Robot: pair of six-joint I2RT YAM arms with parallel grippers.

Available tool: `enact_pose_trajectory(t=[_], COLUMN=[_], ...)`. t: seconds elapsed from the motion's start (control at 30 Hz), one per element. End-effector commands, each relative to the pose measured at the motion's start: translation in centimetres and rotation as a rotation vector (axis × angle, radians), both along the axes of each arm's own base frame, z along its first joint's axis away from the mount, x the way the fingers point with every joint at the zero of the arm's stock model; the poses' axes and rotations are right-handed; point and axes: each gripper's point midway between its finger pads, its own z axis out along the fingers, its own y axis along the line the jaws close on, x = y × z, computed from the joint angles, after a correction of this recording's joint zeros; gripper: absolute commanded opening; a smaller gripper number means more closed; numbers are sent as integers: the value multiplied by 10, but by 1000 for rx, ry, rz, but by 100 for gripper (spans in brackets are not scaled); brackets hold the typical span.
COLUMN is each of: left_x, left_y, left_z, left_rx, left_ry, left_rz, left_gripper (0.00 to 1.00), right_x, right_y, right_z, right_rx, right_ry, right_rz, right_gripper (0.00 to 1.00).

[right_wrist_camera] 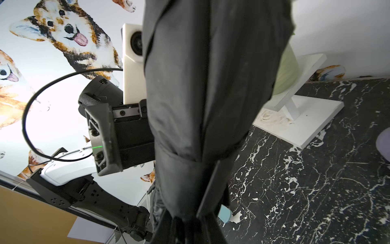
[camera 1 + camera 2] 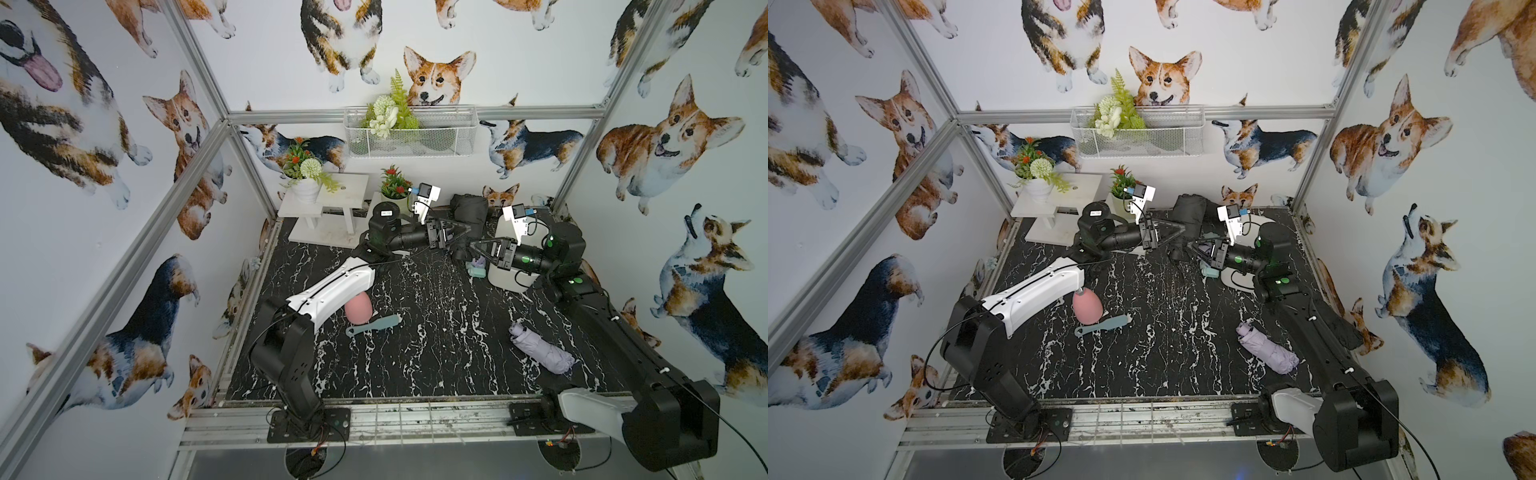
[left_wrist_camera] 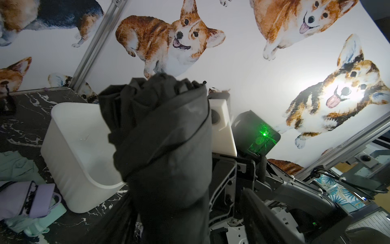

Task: Put the umbrella into the storage box
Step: Pick up the umbrella from the center of the board, then place the umbrella in the storage box.

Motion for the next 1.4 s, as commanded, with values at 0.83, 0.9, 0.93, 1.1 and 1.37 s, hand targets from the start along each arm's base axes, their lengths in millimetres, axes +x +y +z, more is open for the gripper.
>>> enact_pose_trajectory(t=[0.83,0.9,0.93,1.1,1.37], left_x=[15,14,13,12,14], left_y=[107,109,109,110,108], left_z=[-88,-90,-92,-97,-104], left_rx=[497,504,507,520,537], left_ry=[78,78,79,80,90], left_rz=[431,433,432,427,417], left_gripper=[84,84,84,84,84], right_x=[118,128,132,148,165], right_y=[-182,-182,-182,-179,-167], right_z=[-120,-128,-133,-162,-212], right_rx=[-800,-822,-832,-863,-866], right_ry=[442,464,473,540,651], right_rz=[-735,-719,-712,-666,-566], right_gripper=[0,0,0,0,0])
